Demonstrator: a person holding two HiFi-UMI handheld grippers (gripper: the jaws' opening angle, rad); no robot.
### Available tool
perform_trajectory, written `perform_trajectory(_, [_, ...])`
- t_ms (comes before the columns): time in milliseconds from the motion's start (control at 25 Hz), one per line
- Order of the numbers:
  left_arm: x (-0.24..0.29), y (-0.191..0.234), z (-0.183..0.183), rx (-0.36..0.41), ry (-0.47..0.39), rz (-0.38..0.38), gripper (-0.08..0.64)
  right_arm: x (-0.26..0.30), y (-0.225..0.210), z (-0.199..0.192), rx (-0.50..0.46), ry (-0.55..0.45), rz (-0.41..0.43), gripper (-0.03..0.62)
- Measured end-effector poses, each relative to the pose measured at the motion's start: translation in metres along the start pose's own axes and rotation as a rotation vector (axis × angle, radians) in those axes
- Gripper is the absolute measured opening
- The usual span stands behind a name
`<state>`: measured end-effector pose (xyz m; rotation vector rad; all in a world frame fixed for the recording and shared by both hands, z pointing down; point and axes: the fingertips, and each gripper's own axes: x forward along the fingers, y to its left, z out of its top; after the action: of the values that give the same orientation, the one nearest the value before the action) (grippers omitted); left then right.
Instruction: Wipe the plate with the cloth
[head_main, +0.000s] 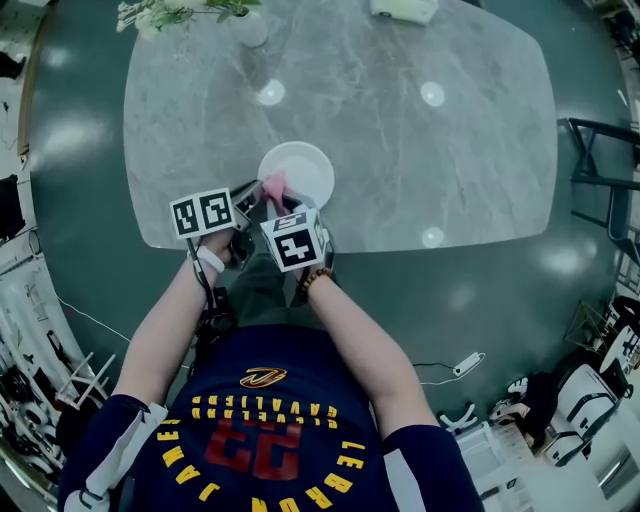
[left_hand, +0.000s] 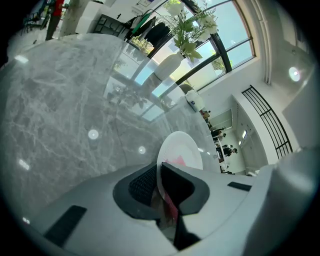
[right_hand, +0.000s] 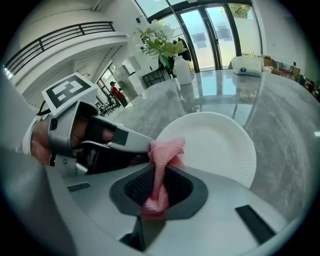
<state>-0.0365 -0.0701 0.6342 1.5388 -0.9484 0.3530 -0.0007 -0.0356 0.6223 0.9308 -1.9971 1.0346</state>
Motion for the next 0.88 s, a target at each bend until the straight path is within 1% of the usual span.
perform_trajectory(160, [0.001, 0.004, -0.001, -0.007, 0.003, -0.006, 0.034, -0.005, -0.018, -0.003, 0.011, 0.001, -0.027, 0.046])
perform_trajectory(400, [0.001, 0.001, -0.001, -0.003, 0.010, -0.002, 0.034, -0.032, -0.072, -0.007, 0.081, -0.029, -0.123, 0.046])
perform_trajectory(560, [0.001, 0.003, -0.001, 0.002, 0.014, -0.001, 0.034, -0.046, -0.094, -0.007, 0.111, -0.060, -0.170, 0.046])
perform_trajectory(680, [0.002, 0.002, -0.002, 0.003, 0.014, 0.002, 0.034, -0.054, -0.105, -0.008, 0.136, -0.075, -0.199, 0.046])
perform_trajectory(760, [0.001, 0.001, -0.003, -0.010, 0.009, 0.002, 0.034, -0.062, -0.107, -0.006, 0.150, -0.092, -0.208, 0.046])
perform_trajectory(880, [0.000, -0.001, -0.002, -0.033, -0.006, -0.006, 0.034, -0.070, -0.094, 0.004, 0.137, -0.133, -0.186, 0.046])
